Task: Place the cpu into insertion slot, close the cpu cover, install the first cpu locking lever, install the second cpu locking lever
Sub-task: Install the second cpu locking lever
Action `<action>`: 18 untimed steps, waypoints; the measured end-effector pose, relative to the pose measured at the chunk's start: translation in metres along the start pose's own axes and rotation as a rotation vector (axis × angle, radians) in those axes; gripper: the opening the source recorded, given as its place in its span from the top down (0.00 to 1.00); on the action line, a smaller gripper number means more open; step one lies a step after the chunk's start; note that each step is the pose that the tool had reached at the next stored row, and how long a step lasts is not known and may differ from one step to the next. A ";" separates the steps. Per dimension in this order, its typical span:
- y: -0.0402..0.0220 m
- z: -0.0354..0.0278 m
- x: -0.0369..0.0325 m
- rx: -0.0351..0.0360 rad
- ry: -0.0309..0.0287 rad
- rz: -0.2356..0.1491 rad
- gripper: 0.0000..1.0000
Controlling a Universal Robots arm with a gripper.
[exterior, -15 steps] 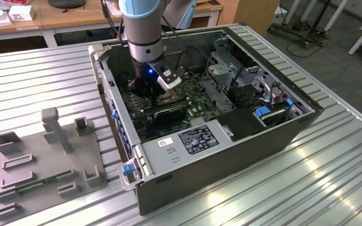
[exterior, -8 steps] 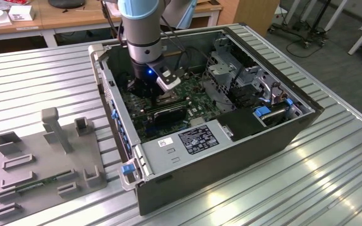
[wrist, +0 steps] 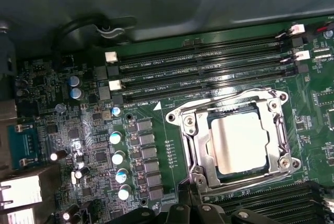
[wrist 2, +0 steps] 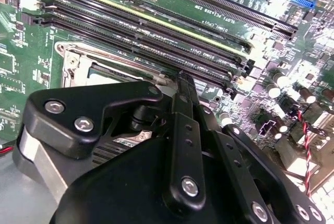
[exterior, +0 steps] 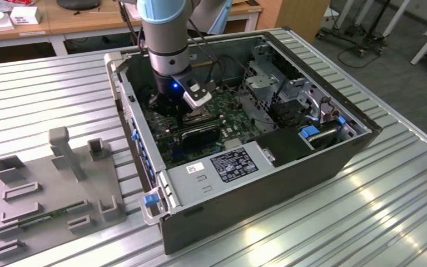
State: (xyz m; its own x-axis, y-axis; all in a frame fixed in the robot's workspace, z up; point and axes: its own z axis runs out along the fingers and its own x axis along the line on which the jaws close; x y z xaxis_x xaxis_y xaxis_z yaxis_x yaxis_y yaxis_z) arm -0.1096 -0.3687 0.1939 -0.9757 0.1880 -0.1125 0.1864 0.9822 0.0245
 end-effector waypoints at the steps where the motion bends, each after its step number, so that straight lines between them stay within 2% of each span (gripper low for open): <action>1: 0.0000 0.0000 0.0000 0.0006 -0.0002 0.000 0.89; 5: 0.0000 0.0001 0.0000 0.0044 -0.0011 -0.001 0.89; 9: 0.0001 -0.0009 -0.0002 0.0046 -0.0014 -0.001 0.89; 18: 0.0004 -0.0152 -0.0017 0.0048 -0.0011 -0.001 0.89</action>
State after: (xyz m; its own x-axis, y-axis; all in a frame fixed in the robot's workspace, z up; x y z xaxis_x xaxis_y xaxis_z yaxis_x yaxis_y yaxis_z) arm -0.1096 -0.3687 0.2093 -0.9758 0.1871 -0.1136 0.1861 0.9823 0.0196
